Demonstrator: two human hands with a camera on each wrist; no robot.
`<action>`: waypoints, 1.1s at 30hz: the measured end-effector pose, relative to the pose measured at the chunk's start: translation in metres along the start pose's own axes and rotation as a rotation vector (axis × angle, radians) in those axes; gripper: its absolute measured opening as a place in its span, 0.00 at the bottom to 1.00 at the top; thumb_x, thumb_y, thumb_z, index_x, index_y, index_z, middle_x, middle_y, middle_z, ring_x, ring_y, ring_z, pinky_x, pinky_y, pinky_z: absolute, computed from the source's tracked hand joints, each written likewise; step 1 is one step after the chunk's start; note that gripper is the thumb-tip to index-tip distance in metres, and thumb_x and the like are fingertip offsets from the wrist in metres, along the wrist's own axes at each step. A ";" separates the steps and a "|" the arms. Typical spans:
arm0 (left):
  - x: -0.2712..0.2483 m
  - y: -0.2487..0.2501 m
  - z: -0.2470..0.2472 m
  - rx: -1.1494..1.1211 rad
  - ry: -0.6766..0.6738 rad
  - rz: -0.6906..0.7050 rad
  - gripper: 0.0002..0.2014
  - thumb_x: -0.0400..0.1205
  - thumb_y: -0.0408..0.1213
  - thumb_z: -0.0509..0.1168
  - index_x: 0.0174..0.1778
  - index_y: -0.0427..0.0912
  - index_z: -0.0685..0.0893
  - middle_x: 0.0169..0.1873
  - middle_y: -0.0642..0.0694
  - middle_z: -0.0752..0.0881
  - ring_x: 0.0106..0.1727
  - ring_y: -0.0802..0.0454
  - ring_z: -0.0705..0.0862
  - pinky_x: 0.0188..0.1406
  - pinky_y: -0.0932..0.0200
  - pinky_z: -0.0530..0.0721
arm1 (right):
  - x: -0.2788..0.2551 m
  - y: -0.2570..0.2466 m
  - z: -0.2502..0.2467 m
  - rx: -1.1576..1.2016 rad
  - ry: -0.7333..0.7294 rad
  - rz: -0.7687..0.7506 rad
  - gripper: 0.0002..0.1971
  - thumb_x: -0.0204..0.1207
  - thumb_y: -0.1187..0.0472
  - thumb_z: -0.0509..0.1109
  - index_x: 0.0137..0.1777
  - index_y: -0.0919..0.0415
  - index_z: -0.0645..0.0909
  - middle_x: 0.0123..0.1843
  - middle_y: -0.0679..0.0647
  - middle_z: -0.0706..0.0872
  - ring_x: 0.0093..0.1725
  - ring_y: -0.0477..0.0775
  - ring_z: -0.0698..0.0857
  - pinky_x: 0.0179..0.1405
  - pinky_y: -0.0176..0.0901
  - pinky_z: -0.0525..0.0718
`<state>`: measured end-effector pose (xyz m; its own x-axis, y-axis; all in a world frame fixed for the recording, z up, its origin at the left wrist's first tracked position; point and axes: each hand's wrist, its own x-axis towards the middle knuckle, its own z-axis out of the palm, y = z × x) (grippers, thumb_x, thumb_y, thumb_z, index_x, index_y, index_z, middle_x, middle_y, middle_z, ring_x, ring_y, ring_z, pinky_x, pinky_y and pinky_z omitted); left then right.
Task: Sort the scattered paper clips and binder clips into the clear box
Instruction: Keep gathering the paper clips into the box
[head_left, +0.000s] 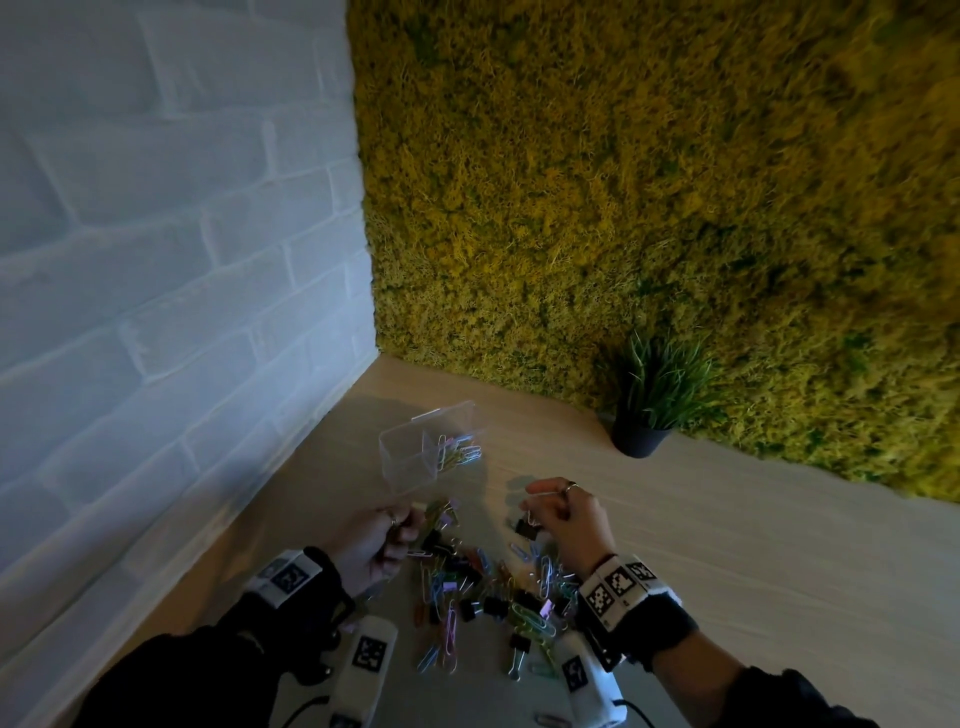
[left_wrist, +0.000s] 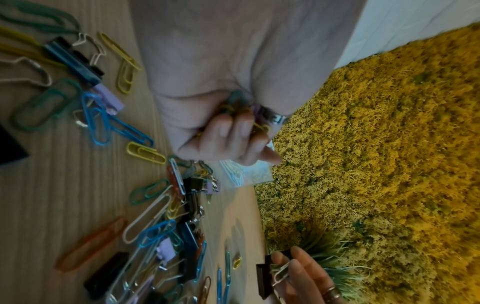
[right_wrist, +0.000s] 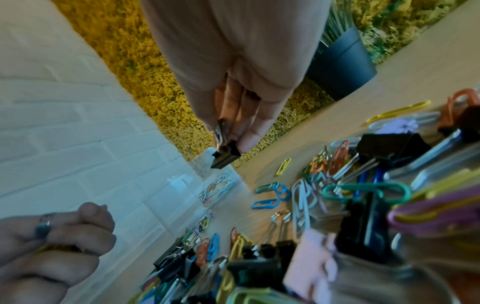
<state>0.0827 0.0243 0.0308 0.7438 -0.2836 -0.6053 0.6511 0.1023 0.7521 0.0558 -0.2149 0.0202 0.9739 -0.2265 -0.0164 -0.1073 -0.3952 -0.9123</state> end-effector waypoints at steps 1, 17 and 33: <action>-0.001 0.001 0.002 0.027 0.018 -0.008 0.18 0.87 0.39 0.50 0.31 0.43 0.74 0.16 0.54 0.70 0.12 0.61 0.62 0.12 0.70 0.57 | -0.001 -0.001 -0.001 -0.012 0.006 -0.020 0.10 0.74 0.61 0.72 0.39 0.42 0.81 0.42 0.53 0.92 0.47 0.48 0.90 0.51 0.43 0.88; 0.016 -0.009 0.074 0.740 -0.058 0.421 0.28 0.77 0.45 0.69 0.11 0.40 0.75 0.07 0.49 0.70 0.12 0.64 0.65 0.25 0.63 0.61 | -0.015 -0.022 0.011 0.323 -0.010 0.065 0.11 0.78 0.70 0.65 0.41 0.55 0.83 0.40 0.55 0.91 0.38 0.53 0.88 0.45 0.46 0.88; 0.011 -0.006 0.063 0.802 -0.066 0.454 0.09 0.78 0.35 0.68 0.33 0.52 0.83 0.27 0.54 0.81 0.30 0.60 0.78 0.32 0.67 0.74 | -0.018 -0.027 0.010 0.893 0.027 0.365 0.06 0.79 0.75 0.61 0.48 0.66 0.78 0.25 0.57 0.85 0.31 0.55 0.90 0.25 0.36 0.86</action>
<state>0.0775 -0.0399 0.0357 0.8758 -0.4343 -0.2105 -0.0189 -0.4667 0.8842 0.0436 -0.1911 0.0411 0.9045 -0.2261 -0.3617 -0.2002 0.5238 -0.8280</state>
